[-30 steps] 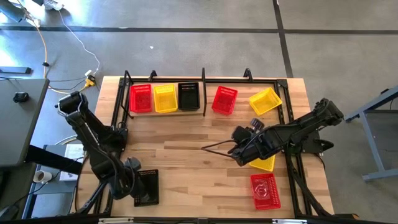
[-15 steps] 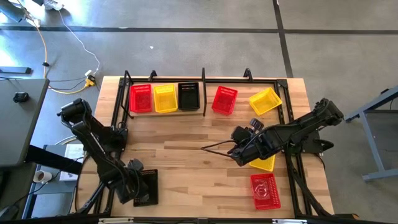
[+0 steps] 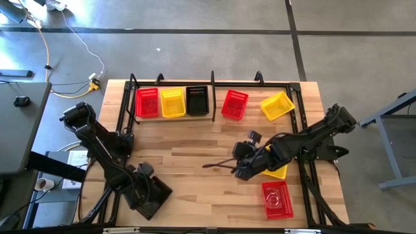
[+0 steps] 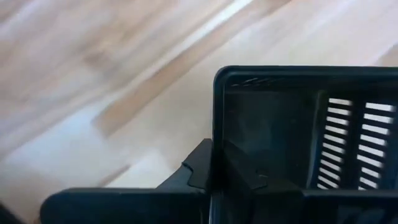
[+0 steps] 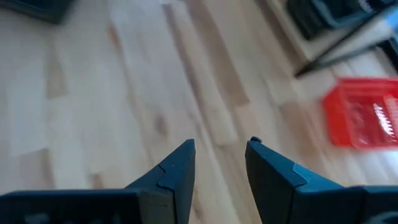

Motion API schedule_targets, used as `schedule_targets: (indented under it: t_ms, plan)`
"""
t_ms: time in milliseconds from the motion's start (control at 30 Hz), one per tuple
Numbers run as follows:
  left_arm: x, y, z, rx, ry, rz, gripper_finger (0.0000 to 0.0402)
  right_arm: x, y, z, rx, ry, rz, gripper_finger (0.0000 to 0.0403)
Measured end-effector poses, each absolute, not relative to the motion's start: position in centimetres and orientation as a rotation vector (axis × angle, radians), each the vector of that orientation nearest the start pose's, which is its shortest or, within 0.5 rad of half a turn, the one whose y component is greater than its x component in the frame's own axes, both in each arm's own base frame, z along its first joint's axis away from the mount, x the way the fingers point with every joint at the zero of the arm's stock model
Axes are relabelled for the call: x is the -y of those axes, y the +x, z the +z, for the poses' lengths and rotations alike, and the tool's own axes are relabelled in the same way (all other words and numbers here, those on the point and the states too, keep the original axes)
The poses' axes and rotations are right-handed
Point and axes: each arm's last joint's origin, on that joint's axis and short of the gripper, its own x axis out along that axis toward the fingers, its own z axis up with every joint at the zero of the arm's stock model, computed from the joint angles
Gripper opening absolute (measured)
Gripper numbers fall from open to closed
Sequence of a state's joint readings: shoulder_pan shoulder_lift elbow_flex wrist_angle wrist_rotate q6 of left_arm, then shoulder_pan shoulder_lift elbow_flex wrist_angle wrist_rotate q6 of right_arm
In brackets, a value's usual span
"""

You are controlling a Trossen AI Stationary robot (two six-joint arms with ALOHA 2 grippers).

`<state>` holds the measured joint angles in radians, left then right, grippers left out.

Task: Stack baskets on shelf by color
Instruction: Stack the black bin on top of the black bin on the shelf

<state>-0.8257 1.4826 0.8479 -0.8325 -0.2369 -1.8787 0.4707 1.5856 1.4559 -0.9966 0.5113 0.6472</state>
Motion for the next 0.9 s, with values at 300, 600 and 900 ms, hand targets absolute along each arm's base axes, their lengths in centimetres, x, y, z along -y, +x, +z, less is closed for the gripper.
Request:
schedule_targets:
  t_ms: [300, 600, 900]
  plan:
    - [14.8, 20.7, 20.8, -0.911, -0.799, 0.729, 0.0008, -15.4, 30.9, 29.9, -0.84, 0.006, -0.21, 0.0129]
    - [11.2, 24.4, 23.4, -0.742, -0.706, 0.773, 0.0005, -16.6, 32.5, 28.5, -0.838, -0.044, -0.08, 0.0129]
    - [6.9, 26.8, 23.8, -0.687, -0.653, 0.811, 0.0005, -17.1, 33.4, 29.0, -0.739, -0.148, -0.004, 0.0129]
